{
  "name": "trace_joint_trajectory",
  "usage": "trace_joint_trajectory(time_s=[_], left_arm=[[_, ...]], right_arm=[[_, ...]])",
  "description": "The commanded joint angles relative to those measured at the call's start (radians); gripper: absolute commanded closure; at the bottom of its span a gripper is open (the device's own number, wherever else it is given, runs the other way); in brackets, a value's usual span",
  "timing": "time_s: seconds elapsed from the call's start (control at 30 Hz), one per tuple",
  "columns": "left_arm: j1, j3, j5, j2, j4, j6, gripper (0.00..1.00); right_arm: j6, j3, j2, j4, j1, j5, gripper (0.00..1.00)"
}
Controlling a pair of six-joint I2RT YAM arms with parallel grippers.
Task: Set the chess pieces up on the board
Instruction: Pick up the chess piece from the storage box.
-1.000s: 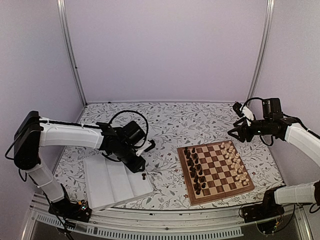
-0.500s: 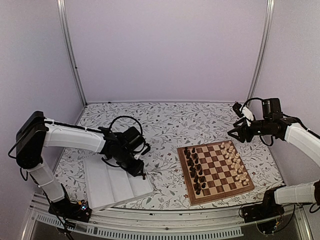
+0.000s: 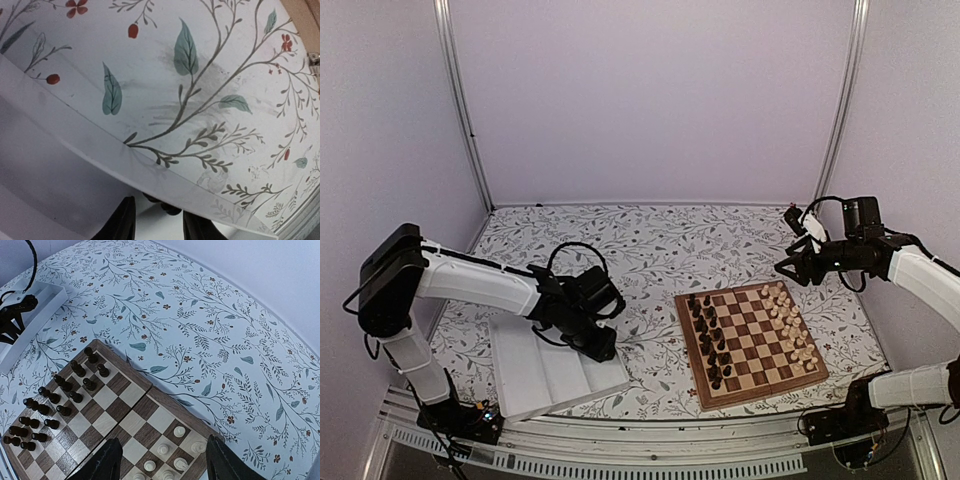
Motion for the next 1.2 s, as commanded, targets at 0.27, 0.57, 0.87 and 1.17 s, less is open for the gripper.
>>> trace_joint_trajectory(time_s=[0.27, 0.57, 0.87, 1.17], left_arm=[[-0.034, -0.033, -0.078, 0.059, -0.049, -0.111, 0.82], [-0.033, -0.04, -0.051, 0.025, -0.104, -0.048, 0.99], [0.06, 0.082, 0.134, -0.134, -0.185, 0.202, 0.99], [0.102, 0.305, 0.423, -0.08, -0.248, 0.3, 0.98]], right_arm=[[-0.01, -0.007, -0.001, -0.014, 0.0, -0.037, 0.4], [-0.019, 0.007, 0.001, -0.033, -0.001, -0.072, 0.42], [-0.19, 0.141, 0.015, -0.211, 0.142, -0.229, 0.43], [-0.279, 0.329, 0.163, -0.236, 0.544, 0.058, 0.43]])
